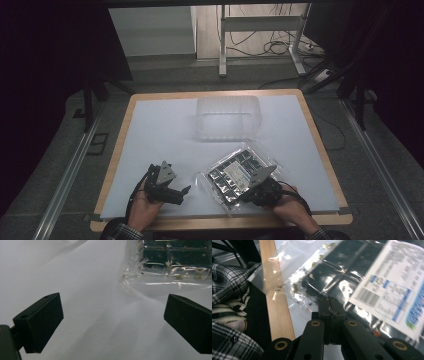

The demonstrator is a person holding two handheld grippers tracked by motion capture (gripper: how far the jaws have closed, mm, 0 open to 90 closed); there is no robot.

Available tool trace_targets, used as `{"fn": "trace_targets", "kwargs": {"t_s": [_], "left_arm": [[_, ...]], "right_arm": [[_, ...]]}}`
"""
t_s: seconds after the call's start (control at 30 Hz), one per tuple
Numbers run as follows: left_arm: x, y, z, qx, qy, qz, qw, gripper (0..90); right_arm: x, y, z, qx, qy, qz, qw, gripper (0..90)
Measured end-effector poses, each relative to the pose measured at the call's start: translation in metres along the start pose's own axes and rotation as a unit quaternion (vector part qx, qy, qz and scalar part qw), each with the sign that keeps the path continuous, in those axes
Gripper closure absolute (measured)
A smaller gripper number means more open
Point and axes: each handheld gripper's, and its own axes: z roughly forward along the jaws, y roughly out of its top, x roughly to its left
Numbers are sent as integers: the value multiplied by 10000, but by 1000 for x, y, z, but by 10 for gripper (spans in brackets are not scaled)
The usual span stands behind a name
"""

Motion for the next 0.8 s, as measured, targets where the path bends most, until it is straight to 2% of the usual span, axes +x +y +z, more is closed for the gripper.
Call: {"fn": "trace_targets", "kwargs": {"t_s": [0.27,0.57,0.8], "left_arm": [[0,0,1,15,-19,-6,10000,20],[0,0,1,7,-26,-11,10000,21],[0,0,1,20,-11,5,10000,21]], "right_arm": [[2,5,4,30,38,62,10000,888],[0,6,-3,-50,23,125,9999,845],[-6,7,-14,-206,-185,366,9989,817]]}}
